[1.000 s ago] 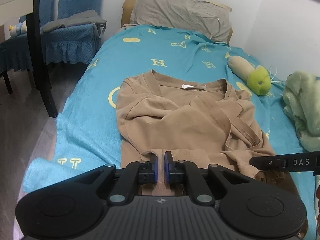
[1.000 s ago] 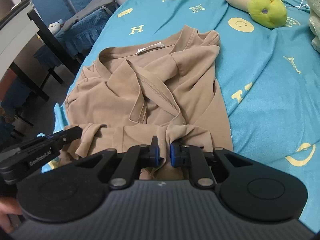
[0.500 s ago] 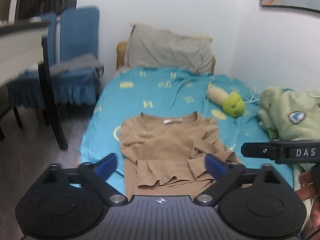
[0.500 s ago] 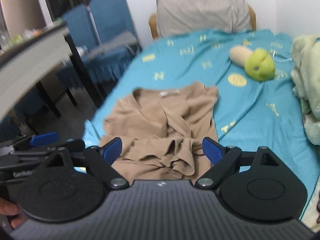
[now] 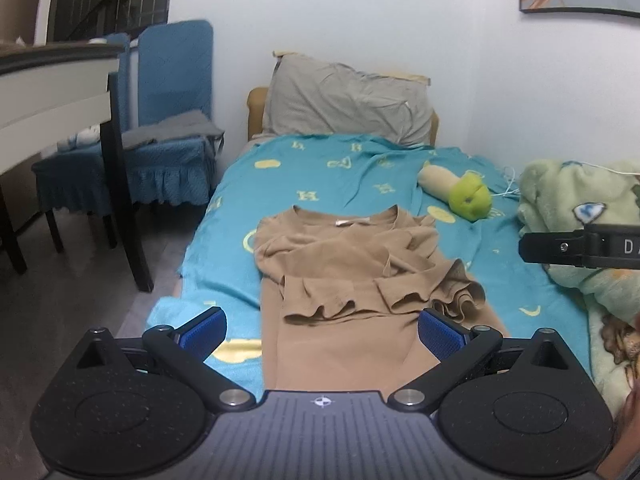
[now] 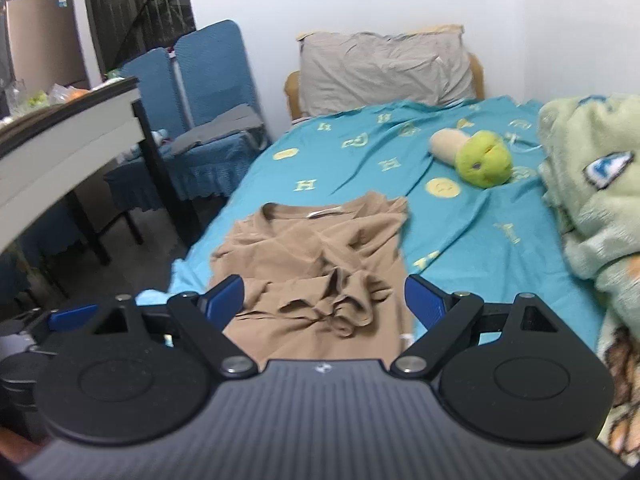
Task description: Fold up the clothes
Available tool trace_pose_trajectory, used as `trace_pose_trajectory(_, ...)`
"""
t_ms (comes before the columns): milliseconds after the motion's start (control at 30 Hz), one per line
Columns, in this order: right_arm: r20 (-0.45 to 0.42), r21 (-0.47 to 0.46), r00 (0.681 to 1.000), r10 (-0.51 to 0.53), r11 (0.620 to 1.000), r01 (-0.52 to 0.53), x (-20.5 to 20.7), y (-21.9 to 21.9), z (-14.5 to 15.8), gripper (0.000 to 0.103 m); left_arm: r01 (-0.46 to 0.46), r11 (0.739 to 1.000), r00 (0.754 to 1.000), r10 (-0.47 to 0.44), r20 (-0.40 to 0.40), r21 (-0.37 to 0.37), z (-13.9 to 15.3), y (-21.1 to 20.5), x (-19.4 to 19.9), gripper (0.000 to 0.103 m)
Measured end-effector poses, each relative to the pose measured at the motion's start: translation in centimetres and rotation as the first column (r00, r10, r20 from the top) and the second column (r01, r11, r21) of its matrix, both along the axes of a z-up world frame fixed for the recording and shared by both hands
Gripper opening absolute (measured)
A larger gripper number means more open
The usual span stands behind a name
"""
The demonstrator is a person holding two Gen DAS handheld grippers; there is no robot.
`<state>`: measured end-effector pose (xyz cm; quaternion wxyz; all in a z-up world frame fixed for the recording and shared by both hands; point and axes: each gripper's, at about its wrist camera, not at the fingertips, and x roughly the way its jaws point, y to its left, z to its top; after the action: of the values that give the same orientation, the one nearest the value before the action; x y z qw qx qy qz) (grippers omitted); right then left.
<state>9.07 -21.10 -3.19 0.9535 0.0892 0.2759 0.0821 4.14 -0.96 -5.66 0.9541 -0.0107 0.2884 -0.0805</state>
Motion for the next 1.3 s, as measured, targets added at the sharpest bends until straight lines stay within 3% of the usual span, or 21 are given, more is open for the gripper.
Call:
trace_pose_trajectory(167, 0.002, -0.014, 1.0, -0.01, 1.0, 0.01, 0.1, 0.0, -0.4, 0.089, -0.022, 0.996, 0.991, 0.011, -0.134, -0.084, -1.6, 0.8, 1.0, 0.103)
trace_pose_trajectory(333, -0.012, -0.025, 1.0, -0.015, 1.0, 0.015, 0.4, 0.2, -0.8, 0.089, -0.075, 0.996, 0.964, 0.061, -0.259, -0.045, -3.9, 1.0, 2.3, 0.101)
trace_pose_trajectory(533, -0.042, -0.026, 0.999, -0.012, 1.0, 0.011, 0.8, 0.7, -1.2, 0.089, -0.148, 0.979, 0.926, 0.088, -0.368, -0.138, -5.0, 2.7, 3.1, 0.101)
trace_pose_trajectory(667, -0.091, 0.006, 0.995, -0.029, 1.0, 0.03, 1.1, 0.1, -1.7, 0.089, -0.231, 0.931, 0.875, 0.072, -0.48, -0.282, -5.5, 4.7, 3.4, 0.097)
trace_pose_trajectory(767, -0.125, -0.019, 0.99, -0.066, 0.998, 0.064, 1.4, -0.1, -2.2, 0.089, -0.271, 0.878, 0.853, 0.03, -0.521, -0.394, -6.0, 6.0, 3.3, 0.097)
trace_pose_trajectory(833, -0.146, -0.042, 0.985, -0.087, 0.996, 0.081, 1.7, 0.0, -2.5, 0.089, -0.296, 0.849, 0.825, -0.005, -0.565, -0.439, -7.0, 6.2, 3.4, 0.096)
trace_pose_trajectory(967, -0.168, -0.027, 0.982, -0.089, 0.996, 0.086, 1.9, -0.2, -2.9, 0.089, -0.361, 0.785, 0.769, -0.055, -0.637, -0.504, -8.5, 6.4, 3.3, 0.084)
trace_pose_trajectory(1133, -0.168, -0.031, 0.982, -0.088, 0.996, 0.084, 1.8, -0.3, -3.1, 0.089, -0.377, 0.768, 0.774, -0.046, -0.632, -0.518, -9.0, 6.1, 3.4, 0.085)
trace_pose_trajectory(1300, -0.174, -0.05, 0.981, -0.088, 0.995, 0.081, 2.2, 0.2, -3.2, 0.089, -0.447, 0.678, 0.806, 0.022, -0.592, -0.584, -9.9, 7.1, 3.2, 0.085)
